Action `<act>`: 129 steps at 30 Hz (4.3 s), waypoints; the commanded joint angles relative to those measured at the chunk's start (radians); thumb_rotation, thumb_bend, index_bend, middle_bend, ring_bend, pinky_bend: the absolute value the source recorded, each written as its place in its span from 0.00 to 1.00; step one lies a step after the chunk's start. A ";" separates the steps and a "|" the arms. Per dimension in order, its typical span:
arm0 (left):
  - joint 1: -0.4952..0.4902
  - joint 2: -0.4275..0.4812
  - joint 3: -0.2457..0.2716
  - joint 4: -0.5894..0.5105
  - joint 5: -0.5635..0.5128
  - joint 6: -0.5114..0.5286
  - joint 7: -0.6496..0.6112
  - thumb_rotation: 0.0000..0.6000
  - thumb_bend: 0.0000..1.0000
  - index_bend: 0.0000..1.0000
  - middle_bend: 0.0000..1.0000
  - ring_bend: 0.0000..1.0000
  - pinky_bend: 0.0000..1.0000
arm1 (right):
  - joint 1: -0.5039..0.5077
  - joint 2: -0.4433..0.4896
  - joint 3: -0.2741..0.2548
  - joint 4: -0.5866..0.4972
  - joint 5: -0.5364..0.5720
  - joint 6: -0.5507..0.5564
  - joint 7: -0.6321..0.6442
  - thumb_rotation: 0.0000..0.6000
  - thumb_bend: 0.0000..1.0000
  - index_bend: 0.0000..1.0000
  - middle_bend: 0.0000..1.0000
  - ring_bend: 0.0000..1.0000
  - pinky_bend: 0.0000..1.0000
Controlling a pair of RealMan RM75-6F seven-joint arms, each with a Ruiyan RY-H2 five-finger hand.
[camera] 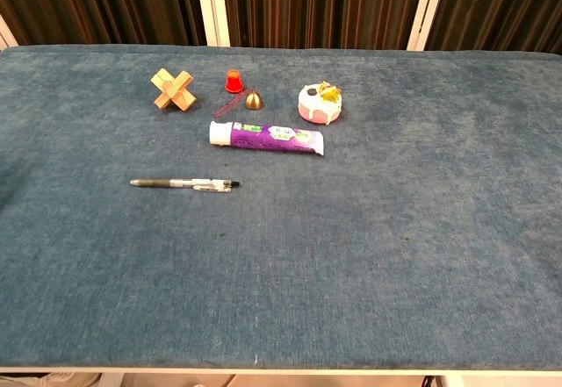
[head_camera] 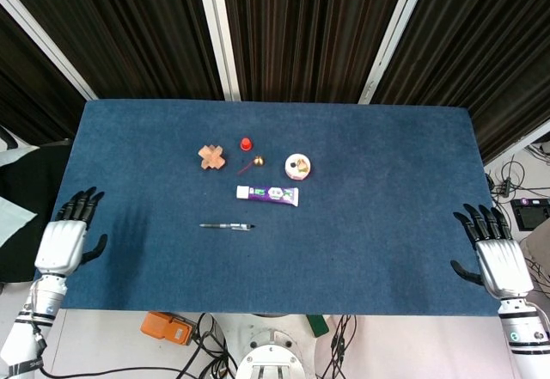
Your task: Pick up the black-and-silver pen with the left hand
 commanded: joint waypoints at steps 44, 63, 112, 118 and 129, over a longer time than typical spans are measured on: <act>-0.411 -0.351 -0.090 0.015 -0.412 -0.392 0.386 1.00 0.31 0.40 0.02 0.00 0.17 | 0.010 0.027 -0.003 -0.029 0.023 -0.042 0.003 1.00 0.36 0.21 0.12 0.03 0.04; -0.485 -0.399 -0.095 0.025 -0.491 -0.397 0.433 1.00 0.31 0.45 0.03 0.00 0.17 | 0.010 0.022 -0.002 -0.028 0.024 -0.040 -0.014 1.00 0.36 0.20 0.12 0.03 0.04; -0.514 -0.160 -0.111 -0.252 -0.405 -0.342 0.311 1.00 0.50 0.58 0.13 0.00 0.17 | 0.012 0.025 -0.003 -0.031 0.028 -0.045 -0.007 1.00 0.36 0.20 0.12 0.03 0.04; -0.492 0.093 -0.190 -0.437 -0.373 -0.495 -0.018 1.00 0.49 0.58 0.13 0.00 0.17 | 0.011 0.025 -0.003 -0.036 0.032 -0.046 -0.009 1.00 0.36 0.20 0.12 0.03 0.04; -0.415 0.400 -0.315 -0.486 -0.134 -0.603 -0.549 1.00 0.48 0.58 0.13 0.00 0.17 | 0.004 0.020 0.004 -0.051 0.054 -0.042 -0.007 1.00 0.36 0.20 0.12 0.03 0.04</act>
